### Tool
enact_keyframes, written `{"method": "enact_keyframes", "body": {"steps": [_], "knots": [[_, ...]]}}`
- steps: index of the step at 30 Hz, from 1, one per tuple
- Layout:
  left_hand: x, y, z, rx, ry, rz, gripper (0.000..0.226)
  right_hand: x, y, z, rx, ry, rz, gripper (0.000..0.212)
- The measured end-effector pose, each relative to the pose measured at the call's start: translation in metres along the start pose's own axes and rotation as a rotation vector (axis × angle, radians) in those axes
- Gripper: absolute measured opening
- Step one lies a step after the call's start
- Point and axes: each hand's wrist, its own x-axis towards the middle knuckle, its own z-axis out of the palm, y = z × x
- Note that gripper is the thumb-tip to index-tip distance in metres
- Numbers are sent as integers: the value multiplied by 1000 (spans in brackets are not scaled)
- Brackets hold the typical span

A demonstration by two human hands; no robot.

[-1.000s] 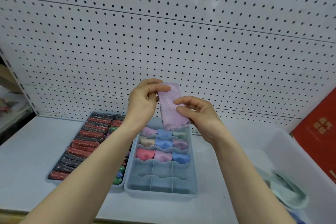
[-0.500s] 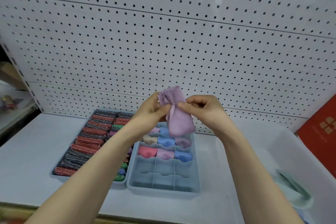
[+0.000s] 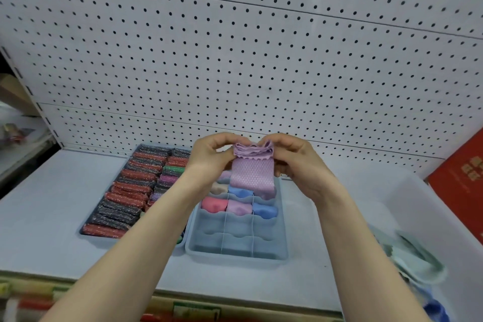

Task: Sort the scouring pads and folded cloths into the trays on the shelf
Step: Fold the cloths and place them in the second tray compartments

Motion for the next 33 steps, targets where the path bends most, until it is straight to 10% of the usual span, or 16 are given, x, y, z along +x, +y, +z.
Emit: {"method": "enact_keyframes", "body": {"steps": [6,24,29,33], "knots": [[-17,-11,-7,-97,-102,-367,31,-8,24,17,-155,116,-133,42],[-58,-65,-51,-210,-22,-412,22,-53,92,79,152,188,91,31],[-71,-80,-66,34,-64,-261,30,-56,101,90,191,165,257,48],[-74,-83,-79,192,-132,-146,37,-58,104,88,100,28,342,23]]}}
